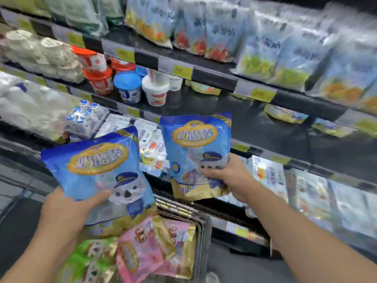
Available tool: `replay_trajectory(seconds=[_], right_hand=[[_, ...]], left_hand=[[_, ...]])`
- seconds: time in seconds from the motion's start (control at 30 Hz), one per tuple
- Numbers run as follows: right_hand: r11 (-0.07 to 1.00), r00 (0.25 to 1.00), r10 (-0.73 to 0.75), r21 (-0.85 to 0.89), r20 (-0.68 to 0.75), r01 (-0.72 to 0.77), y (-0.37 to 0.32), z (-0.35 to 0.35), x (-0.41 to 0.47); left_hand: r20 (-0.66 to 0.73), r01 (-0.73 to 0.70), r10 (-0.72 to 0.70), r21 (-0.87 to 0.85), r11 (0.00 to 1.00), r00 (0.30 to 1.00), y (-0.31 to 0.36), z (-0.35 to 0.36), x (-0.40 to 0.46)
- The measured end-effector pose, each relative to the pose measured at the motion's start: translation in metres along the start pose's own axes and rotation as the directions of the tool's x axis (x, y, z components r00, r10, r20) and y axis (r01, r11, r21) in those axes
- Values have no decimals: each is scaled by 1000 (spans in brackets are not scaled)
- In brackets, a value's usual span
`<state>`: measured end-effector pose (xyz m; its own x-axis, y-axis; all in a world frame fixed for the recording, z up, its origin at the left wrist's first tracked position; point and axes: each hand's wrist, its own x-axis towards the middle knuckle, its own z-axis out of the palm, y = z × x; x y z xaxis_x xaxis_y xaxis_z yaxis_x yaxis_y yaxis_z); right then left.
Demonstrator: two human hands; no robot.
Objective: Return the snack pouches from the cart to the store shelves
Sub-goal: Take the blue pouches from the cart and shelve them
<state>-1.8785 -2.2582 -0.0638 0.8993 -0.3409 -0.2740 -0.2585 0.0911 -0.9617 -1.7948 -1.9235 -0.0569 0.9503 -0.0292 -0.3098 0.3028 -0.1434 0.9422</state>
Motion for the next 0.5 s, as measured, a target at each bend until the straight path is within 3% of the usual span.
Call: replay_trajectory(seconds=[0.2, 0.5], right_hand=[[995, 983, 69, 88, -172, -54, 34, -56, 8], [978, 917, -55, 164, -395, 129, 14, -133, 63]], left_hand=[[204, -96, 96, -8, 995, 974, 4, 70, 28], [377, -210, 200, -13, 978, 905, 6, 154, 42]])
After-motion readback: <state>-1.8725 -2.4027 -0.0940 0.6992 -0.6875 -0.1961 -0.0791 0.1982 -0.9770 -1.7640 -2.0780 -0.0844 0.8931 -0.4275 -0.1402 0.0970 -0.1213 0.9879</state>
